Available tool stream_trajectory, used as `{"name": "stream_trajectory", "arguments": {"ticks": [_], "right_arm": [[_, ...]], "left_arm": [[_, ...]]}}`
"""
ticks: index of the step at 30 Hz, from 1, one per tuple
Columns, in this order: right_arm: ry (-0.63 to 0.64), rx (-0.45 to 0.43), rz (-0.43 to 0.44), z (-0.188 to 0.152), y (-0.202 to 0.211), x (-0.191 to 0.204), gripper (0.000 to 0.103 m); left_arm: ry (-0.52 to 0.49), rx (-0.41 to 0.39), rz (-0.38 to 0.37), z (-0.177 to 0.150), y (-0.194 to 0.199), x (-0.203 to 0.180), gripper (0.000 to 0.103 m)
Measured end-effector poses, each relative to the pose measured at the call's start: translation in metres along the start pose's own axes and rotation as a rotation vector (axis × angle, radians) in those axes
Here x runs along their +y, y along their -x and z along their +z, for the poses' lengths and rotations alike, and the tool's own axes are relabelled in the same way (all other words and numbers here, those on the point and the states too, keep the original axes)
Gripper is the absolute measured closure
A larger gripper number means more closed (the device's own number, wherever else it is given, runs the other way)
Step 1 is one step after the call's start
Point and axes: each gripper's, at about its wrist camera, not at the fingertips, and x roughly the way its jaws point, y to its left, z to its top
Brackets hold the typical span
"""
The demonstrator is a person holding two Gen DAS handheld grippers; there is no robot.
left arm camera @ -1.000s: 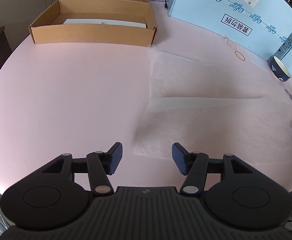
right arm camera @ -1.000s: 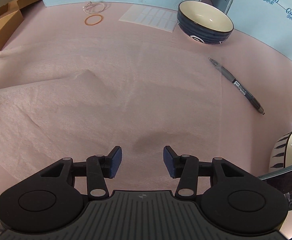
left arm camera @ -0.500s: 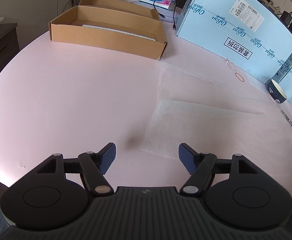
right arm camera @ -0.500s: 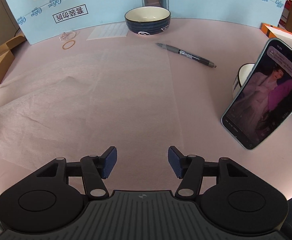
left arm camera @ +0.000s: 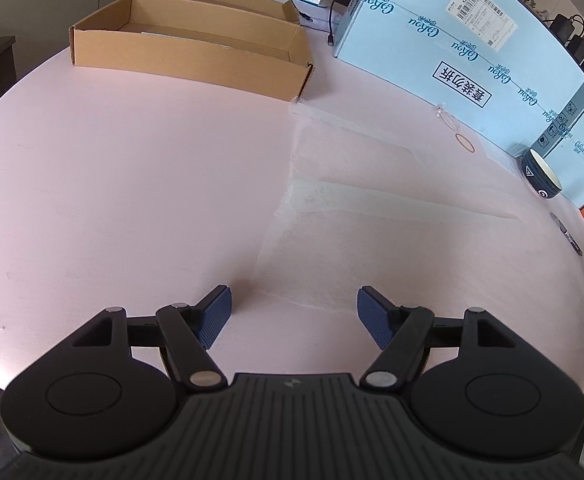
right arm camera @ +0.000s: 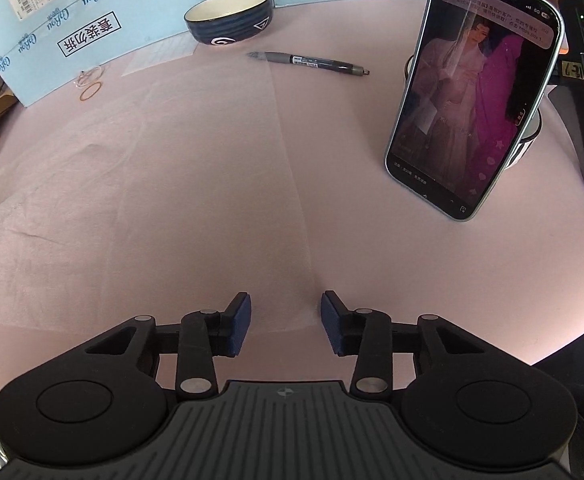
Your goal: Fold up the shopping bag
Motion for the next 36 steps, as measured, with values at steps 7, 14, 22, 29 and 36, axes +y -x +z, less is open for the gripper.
{"name": "stream_trajectory", "arguments": {"ticks": [7, 14, 22, 29, 36], "right_arm": [[0.033, -0.088, -0.004, -0.012, 0.004, 0.000, 0.100], [0.060, -0.210, 0.050, -0.016, 0.028, 0.006, 0.101], [0.073, -0.322, 0.046, -0.013, 0.059, 0.008, 0.101], [0.062, -0.318, 0.046, -0.015, 0.054, 0.007, 0.101], [0.035, -0.320, 0.053, -0.016, 0.051, 0.002, 0.101]], "left_arm": [[0.005, -0.017, -0.030, -0.001, -0.001, -0.002, 0.036], [0.015, -0.028, -0.037, -0.006, 0.003, -0.001, 0.036], [0.024, -0.066, -0.014, -0.006, 0.007, 0.001, 0.036], [-0.008, -0.083, 0.015, 0.002, -0.005, 0.001, 0.037], [-0.077, -0.109, 0.029, 0.004, -0.017, -0.003, 0.077]]}}
